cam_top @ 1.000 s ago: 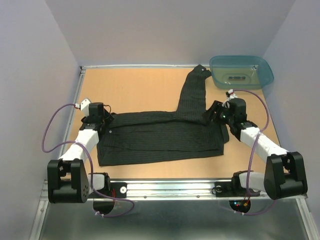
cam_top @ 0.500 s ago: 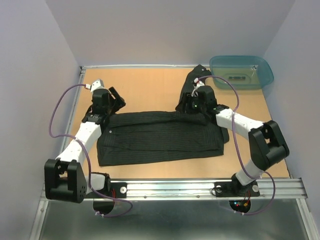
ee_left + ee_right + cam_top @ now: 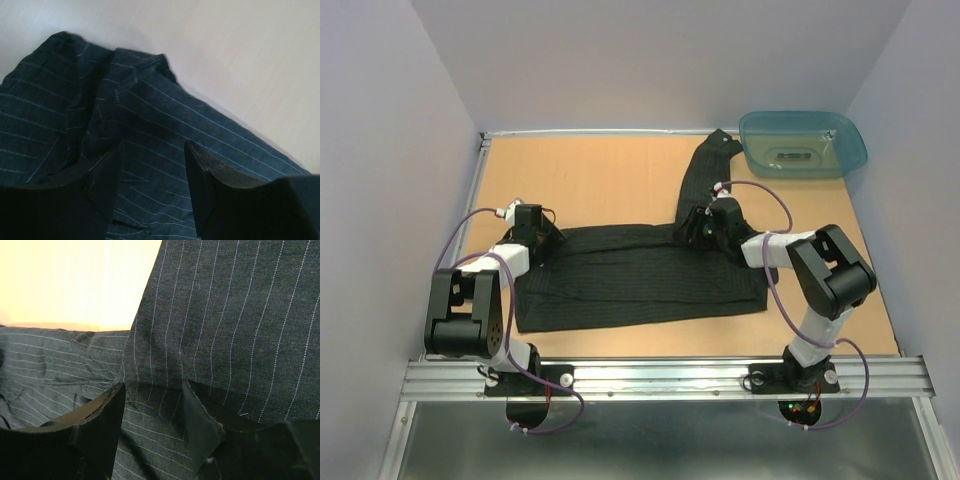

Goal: Fold and stack the long sleeve shirts
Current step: Fold the shirt

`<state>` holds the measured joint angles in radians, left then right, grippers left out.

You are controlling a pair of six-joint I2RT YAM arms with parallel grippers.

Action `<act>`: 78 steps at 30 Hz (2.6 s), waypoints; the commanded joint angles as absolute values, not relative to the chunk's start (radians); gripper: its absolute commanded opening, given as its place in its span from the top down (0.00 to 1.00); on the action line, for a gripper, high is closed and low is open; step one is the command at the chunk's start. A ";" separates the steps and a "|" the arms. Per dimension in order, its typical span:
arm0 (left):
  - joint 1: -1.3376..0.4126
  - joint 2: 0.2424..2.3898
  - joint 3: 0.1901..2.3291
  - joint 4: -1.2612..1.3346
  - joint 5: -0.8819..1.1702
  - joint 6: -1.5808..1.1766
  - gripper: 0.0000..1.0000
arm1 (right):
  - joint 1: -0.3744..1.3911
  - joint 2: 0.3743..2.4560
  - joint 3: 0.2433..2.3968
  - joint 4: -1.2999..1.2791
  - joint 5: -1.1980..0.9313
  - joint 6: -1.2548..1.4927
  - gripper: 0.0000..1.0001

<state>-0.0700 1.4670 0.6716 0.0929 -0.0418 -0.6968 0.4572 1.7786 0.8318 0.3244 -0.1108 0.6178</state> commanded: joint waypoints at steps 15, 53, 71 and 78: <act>-0.054 1.277 0.911 -0.104 -0.183 -0.278 0.20 | 0.549 1.600 0.987 0.069 -0.088 0.246 0.44; -0.178 1.841 1.281 -0.397 -0.153 0.106 0.41 | 0.770 2.051 1.226 0.069 -0.021 0.061 0.40; -0.181 1.870 1.319 -0.459 -0.295 0.092 0.46 | 0.770 2.039 1.169 0.095 -0.026 0.090 0.40; -0.195 1.916 1.345 -0.459 -0.287 0.095 0.51 | 0.770 2.029 1.158 0.101 -0.025 0.094 0.40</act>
<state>-0.1841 1.8965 1.2922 -0.4393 -0.2741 0.0898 0.7673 2.0270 1.2022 0.1947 -0.0364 0.0769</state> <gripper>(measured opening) 0.499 0.597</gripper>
